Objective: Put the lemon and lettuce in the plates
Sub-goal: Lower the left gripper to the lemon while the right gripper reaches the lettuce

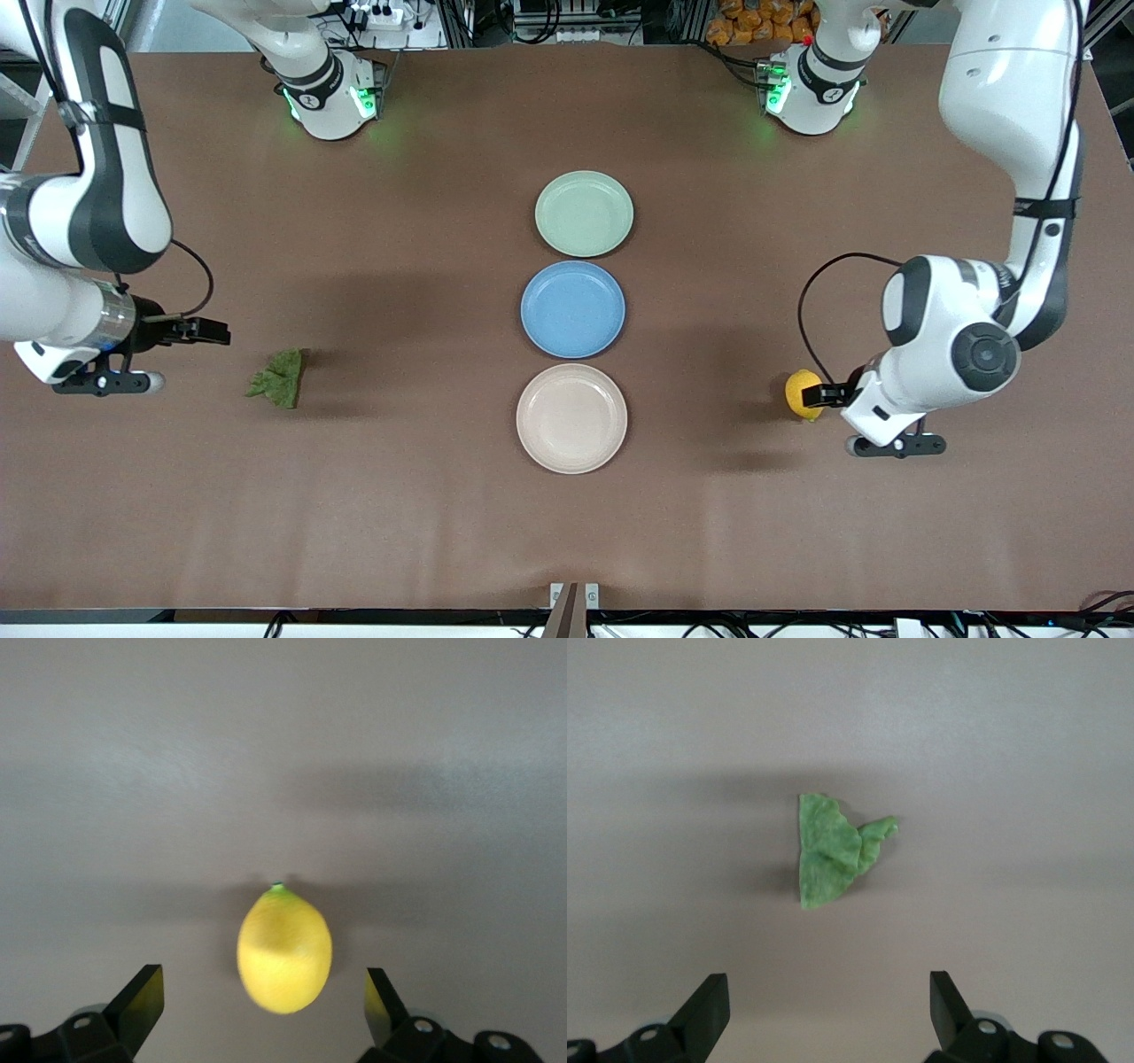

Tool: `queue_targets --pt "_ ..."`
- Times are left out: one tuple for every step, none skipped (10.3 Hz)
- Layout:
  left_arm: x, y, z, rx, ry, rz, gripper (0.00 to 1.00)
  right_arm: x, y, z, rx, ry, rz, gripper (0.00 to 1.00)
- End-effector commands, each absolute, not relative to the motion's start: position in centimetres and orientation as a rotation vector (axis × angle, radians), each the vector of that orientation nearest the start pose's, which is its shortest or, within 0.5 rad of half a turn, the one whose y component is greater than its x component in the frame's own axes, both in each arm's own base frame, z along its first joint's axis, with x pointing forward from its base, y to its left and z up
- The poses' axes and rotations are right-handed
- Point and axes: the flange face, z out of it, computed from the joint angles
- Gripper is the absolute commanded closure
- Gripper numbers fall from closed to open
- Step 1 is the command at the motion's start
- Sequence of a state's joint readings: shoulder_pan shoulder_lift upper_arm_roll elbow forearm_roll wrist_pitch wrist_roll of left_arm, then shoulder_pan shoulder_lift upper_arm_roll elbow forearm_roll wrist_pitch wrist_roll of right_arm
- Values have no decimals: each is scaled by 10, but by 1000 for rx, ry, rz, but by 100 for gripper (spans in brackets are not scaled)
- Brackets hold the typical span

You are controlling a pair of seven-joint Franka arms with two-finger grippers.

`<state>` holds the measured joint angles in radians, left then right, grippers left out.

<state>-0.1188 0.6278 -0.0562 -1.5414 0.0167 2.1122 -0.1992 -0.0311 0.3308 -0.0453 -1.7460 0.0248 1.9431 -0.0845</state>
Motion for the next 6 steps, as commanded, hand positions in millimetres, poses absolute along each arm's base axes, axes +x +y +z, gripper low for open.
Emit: queue_targets --pt "692 -120 256 -3143 -63 95 0 620 -39 336 -3124 -15 133 0" --pt "691 -120 245 -3140 -60 117 0 615 -36 317 -3130 -24 92 0" --pt "690 -120 235 -3136 -54 138 0 612 -37 303 -3133 -21 68 0" --pt "689 -120 227 -3134 -52 154 0 613 -38 289 -3135 -23 59 0" --pt "688 -119 221 -3132 -52 168 0 614 -38 276 -3138 -24 50 0" --pt "686 -118 214 -3129 -54 185 0 613 -40 263 -3140 -22 45 0"
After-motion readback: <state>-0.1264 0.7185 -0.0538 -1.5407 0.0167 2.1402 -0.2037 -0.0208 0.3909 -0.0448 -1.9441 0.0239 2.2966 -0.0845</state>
